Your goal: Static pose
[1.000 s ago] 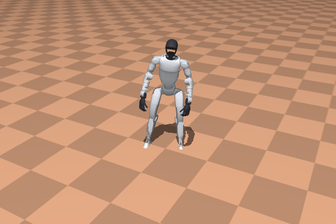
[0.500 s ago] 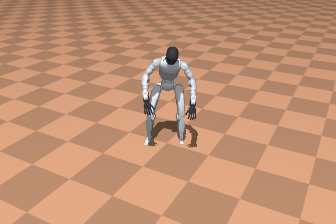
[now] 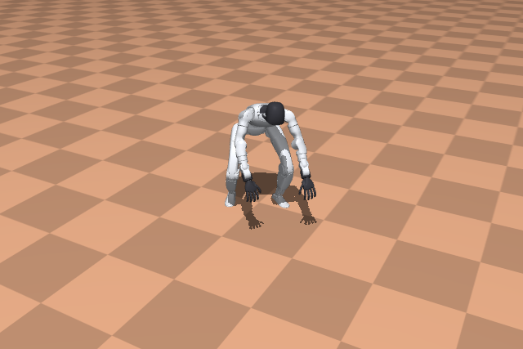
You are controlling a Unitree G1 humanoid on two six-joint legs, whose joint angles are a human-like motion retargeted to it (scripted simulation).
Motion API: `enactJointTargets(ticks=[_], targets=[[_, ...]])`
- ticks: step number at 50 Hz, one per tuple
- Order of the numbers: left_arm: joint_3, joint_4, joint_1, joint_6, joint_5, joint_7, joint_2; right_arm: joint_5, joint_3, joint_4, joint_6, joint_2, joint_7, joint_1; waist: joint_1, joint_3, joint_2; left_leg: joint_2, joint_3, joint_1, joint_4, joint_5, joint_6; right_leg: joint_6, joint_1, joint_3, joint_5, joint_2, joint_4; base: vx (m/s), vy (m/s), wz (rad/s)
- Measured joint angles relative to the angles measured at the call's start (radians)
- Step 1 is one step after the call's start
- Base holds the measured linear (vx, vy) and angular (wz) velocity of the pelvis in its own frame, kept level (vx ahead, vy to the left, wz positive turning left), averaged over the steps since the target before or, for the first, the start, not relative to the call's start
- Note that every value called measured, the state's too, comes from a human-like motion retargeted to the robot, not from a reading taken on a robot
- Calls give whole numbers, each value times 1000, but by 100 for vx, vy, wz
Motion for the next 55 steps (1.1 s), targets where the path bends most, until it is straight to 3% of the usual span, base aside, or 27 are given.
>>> enactJointTargets(ticks=[13, 20, 27, 34, 38, 40, 45, 47, 55], targets=[[-30, 75, -23, 17, -102, -81, 31, 45, 13, 81, 39, 159, 6, -61, -12, 0, -140, 44, 90, -2, 336, -288, 9, -38, -105, 143, -178, -55, 431, 17, -2, 24], [-39, 89, -38, 14, -130, -95, 54, 60, 0, 111, 46, 217, -23, -83, -87, 0, -180, 3, 141, -2, 351, -294, 6, -77, -106, 133, -186, -205, 548, 23, -7, 97], [-38, 71, -67, 1, -153, -92, 82, 60, -19, 99, 51, 218, -92, -78, -118, 0, -190, 23, 207, -2, 352, -294, 22, -123, -105, 49, -132, -357, 595, 32, -12, 78], [-1, 40, -78, -12, -209, -56, 86, 43, -79, 53, 73, 205, -231, 6, -126, 0, -196, -7, 177, -2, 399, -294, 24, -57, -48, 30, -93, -356, 640, 39, -17, 83], [34, 26, -83, -19, -245, -14, 63, 20, -131, 33, 99, 204, -347, 68, -134, 0, -184, -52, 137, -2, 431, -294, 14, 12, 9, 3, -84, -326, 642, 39, -20, 86], [49, 32, -87, -22, -262, 7, 53, -3, -153, 25, 116, 210, -418, 100, -100, 0, -161, -24, 92, -2, 465, -294, 5, 47, 43, -25, -56, -260, 626, 36, -18, 54], [79, 30, -127, -26, -266, 72, 24, -48, -204, 17, 155, 206, -560, 121, -176, 0, -145, -114, 81, -2, 493, -294, 5, 150, 71, -32, -86, -255, 604, 32, -17, 138], [83, 54, -148, -33, -264, 84, 7, -74, -219, 15, 175, 205, -616, 132, -93, 0, -114, -22, 25, -1, 536, -294, -5, 162, 82, -74, -57, -142, 563, 23, -14, -123], [103, 85, -136, -33, -217, 130, -27, -128, -241, 9, 216, 214, -743, 180, -38, 0, -84, 124, 6, 119, 637, -294, 34, 239, 166, -91, -91, -24, 497, 19, -7, -48]])
